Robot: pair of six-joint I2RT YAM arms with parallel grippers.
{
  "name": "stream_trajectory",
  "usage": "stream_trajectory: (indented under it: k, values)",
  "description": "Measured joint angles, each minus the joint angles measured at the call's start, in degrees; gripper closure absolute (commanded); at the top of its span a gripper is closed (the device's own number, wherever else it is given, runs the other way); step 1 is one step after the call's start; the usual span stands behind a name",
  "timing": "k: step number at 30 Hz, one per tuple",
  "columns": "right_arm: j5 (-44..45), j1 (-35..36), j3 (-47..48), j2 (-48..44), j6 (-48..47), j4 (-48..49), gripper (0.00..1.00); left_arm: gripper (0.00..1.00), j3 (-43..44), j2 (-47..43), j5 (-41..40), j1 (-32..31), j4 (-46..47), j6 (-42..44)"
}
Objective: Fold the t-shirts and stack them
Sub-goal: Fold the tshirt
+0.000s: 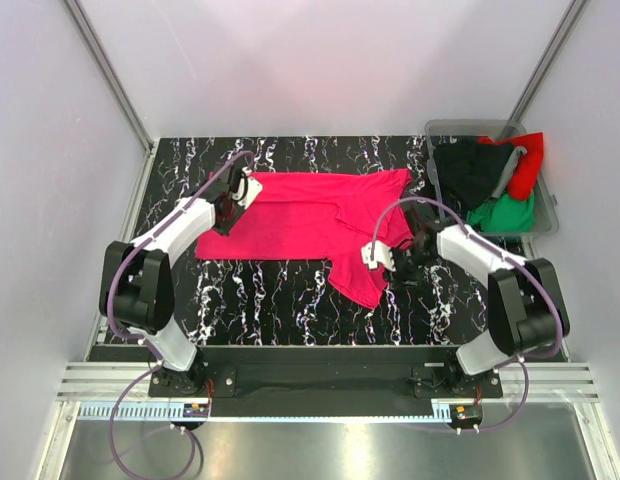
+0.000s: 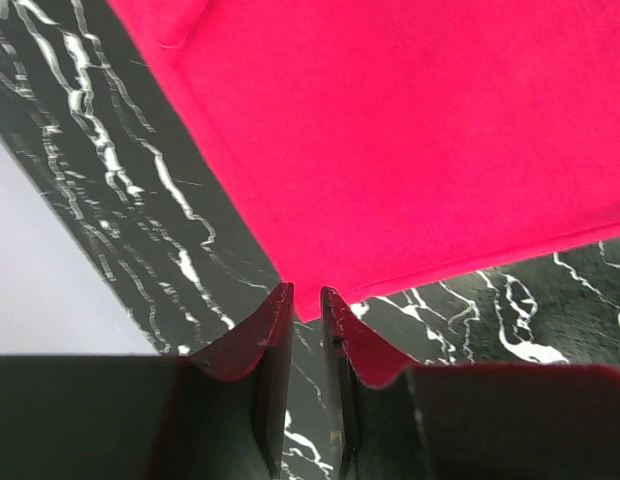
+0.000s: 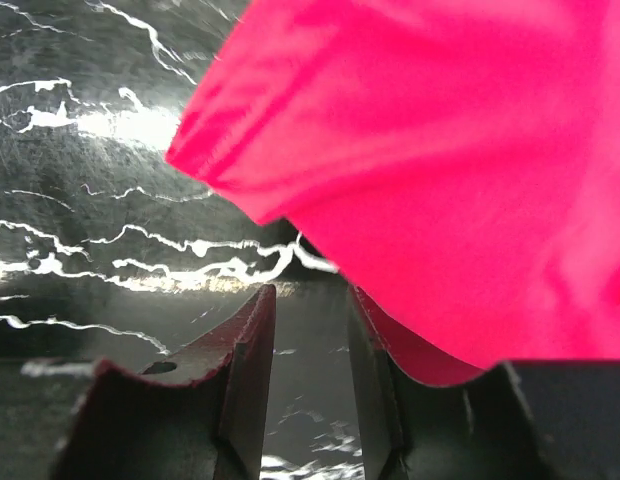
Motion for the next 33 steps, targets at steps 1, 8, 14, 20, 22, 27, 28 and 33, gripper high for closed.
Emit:
stream_trajectory:
  k: [1, 8, 14, 20, 22, 27, 28, 33]
  values:
    - [-0.46, 0.76, -1.01, -1.27, -2.01, 0.35, 0.58, 0.77, -0.33, 0.02, 0.61, 0.22, 0.0, -0.02]
    - [-4.79, 4.81, -6.32, -8.76, -11.93, 3.76, 0.55, 0.78, -1.64, 0.07, 2.27, 2.6, 0.26, -0.09]
    - [-7.39, 7.19, -6.91, -9.73, -15.32, 3.72, 0.55, 0.78, -2.58, 0.57, 2.69, 3.32, 0.48, -0.28]
    - [-7.89, 9.31, -6.69, -8.2, -17.33, 2.36, 0.56, 0.79, -3.3, 0.63, 2.78, 3.34, 1.16, -0.68]
    - [-7.76, 10.01, -6.32, -6.4, -17.97, 1.4, 0.56, 0.78, -3.41, 0.63, 2.84, 3.52, 1.2, -0.7]
    - [-6.82, 10.91, -5.49, -2.47, -18.97, -1.07, 0.56, 0.78, -3.67, 0.63, 2.84, 4.15, 1.84, -0.7]
    - [-6.51, 10.99, -5.2, -1.92, -19.12, -1.36, 0.55, 0.78, -3.78, 0.63, 2.82, 4.26, 1.92, -0.7]
    - [-5.4, 11.3, -4.28, 0.13, -19.65, -2.19, 0.55, 0.78, -4.13, 0.63, 2.82, 4.44, 2.03, -0.7]
